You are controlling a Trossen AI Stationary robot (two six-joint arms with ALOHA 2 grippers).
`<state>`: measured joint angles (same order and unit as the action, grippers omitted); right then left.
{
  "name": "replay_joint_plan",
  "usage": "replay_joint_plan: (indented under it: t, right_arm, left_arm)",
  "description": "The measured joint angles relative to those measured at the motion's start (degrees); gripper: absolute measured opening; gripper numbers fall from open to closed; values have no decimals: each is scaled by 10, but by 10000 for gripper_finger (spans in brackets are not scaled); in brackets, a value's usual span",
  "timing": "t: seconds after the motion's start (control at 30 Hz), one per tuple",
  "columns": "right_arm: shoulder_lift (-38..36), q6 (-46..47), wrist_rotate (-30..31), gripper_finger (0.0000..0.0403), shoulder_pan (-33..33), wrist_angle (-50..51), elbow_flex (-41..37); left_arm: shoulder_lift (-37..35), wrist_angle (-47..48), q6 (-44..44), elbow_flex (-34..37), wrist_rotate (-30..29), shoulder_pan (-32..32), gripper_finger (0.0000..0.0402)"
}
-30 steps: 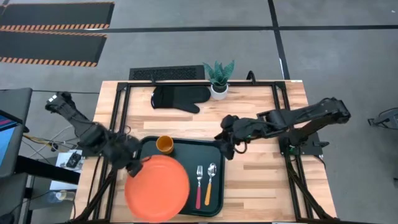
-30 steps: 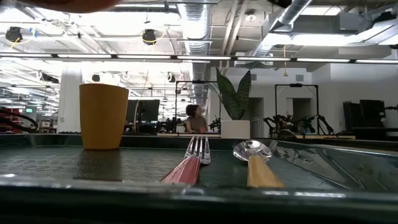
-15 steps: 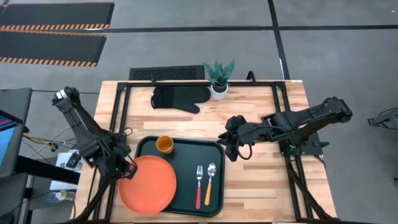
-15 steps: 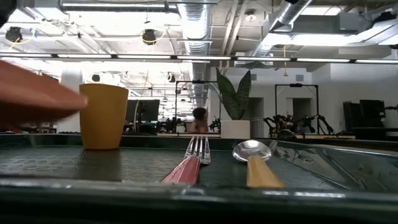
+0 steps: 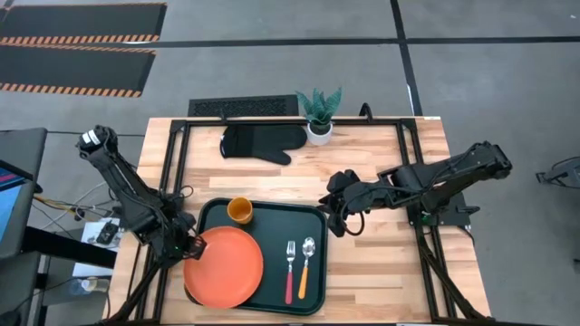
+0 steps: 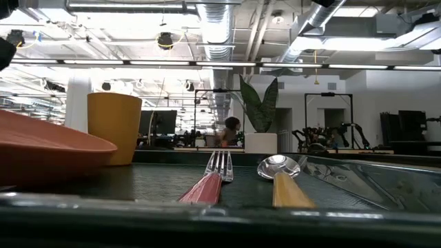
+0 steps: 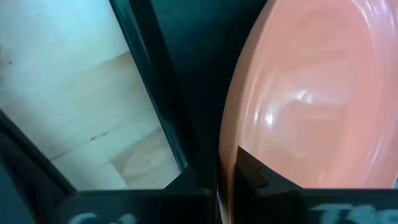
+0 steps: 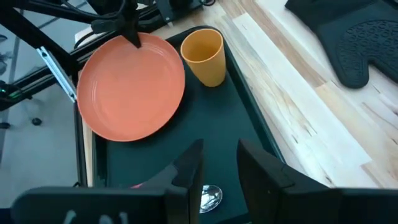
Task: Pick and place plate/cup/fork/spoon on tray
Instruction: Put the orange plate under the cup on the tray, then return to Home Position
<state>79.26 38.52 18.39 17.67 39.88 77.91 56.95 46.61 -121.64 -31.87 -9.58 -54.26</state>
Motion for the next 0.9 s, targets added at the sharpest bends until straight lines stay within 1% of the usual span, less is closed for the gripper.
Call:
replay_joint_plan:
  t: [0.2,0.37,0.53,0.83,0.9]
  right_arm:
    - [0,0,0,119,0,1,0]
    - [0,0,0,119,0,4,0]
    - [0,0,-2,119,0,5,0]
    - [0,0,-3,119,3,5,0]
    - [0,5,-4,119,3,4,0]
  left_arm:
    - [0,-1,-11,10,-14,0,1]
    - [0,4,-20,11,-42,1,23]
    - [0,4,-21,11,-45,4,62]
    - [0,2,-23,11,-74,5,157]
    - [0,2,-37,11,-74,6,173]
